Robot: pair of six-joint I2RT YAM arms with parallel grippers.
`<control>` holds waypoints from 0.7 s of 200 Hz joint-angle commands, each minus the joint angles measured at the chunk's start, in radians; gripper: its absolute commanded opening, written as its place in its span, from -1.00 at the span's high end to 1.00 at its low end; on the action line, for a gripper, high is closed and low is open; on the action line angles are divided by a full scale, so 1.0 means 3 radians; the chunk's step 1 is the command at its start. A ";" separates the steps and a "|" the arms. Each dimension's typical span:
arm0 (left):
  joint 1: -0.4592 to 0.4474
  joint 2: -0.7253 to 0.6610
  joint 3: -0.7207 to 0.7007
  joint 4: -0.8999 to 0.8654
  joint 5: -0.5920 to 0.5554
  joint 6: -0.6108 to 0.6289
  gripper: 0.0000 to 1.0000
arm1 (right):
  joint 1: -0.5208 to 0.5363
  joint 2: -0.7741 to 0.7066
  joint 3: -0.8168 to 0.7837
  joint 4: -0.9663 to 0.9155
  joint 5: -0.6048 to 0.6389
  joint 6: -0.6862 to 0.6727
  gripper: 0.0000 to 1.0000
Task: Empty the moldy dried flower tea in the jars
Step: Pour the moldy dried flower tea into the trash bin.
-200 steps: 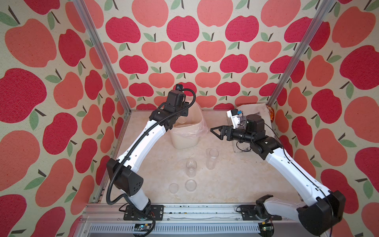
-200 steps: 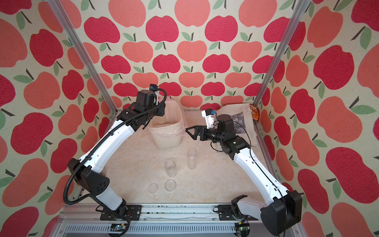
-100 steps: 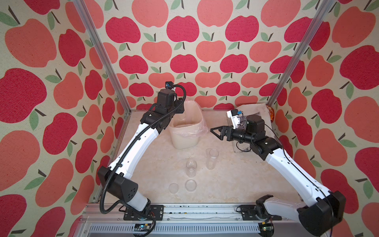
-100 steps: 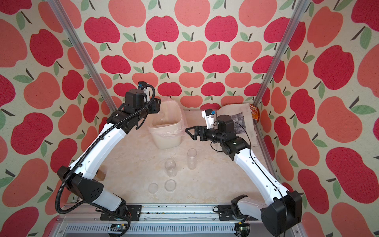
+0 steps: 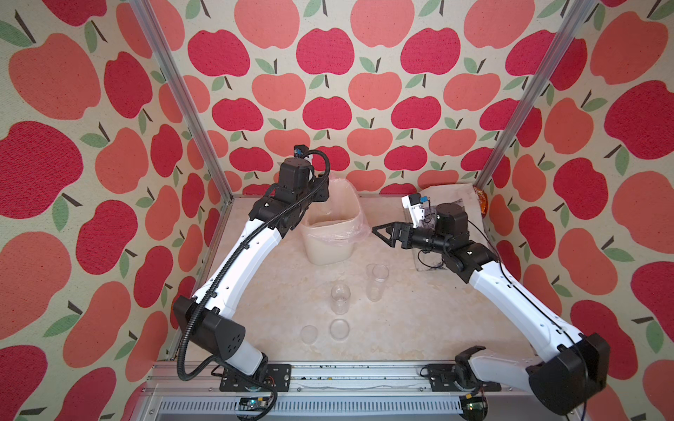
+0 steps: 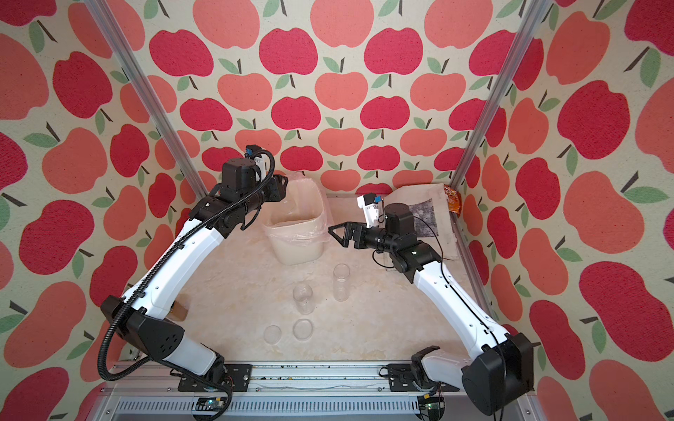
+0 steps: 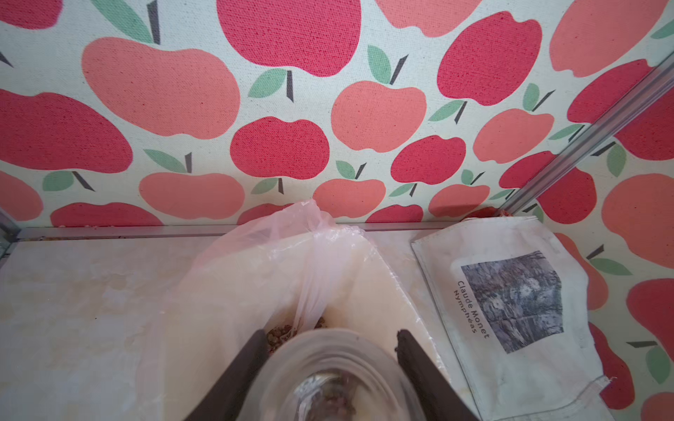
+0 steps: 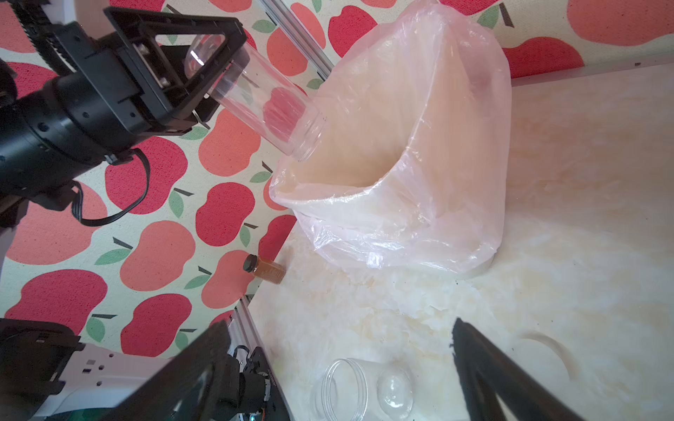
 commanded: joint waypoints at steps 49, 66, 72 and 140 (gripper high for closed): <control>0.0262 -0.0241 -0.0081 0.0155 0.0396 -0.0423 1.00 | -0.0022 0.0003 0.0075 0.0136 -0.0082 0.0109 -0.99; 0.0217 -0.0242 -0.0079 0.0163 0.0353 -0.0280 1.00 | -0.0023 0.0001 0.0080 0.0144 -0.0084 0.0118 -0.99; 0.0224 -0.0250 -0.0092 0.0165 0.0374 -0.0277 1.00 | -0.0022 0.0008 0.0083 0.0144 -0.0087 0.0119 -0.99; 0.0403 -0.0295 -0.0230 0.0268 0.0603 -0.0618 1.00 | -0.0015 0.0053 0.0057 0.0463 -0.0180 0.0392 -0.99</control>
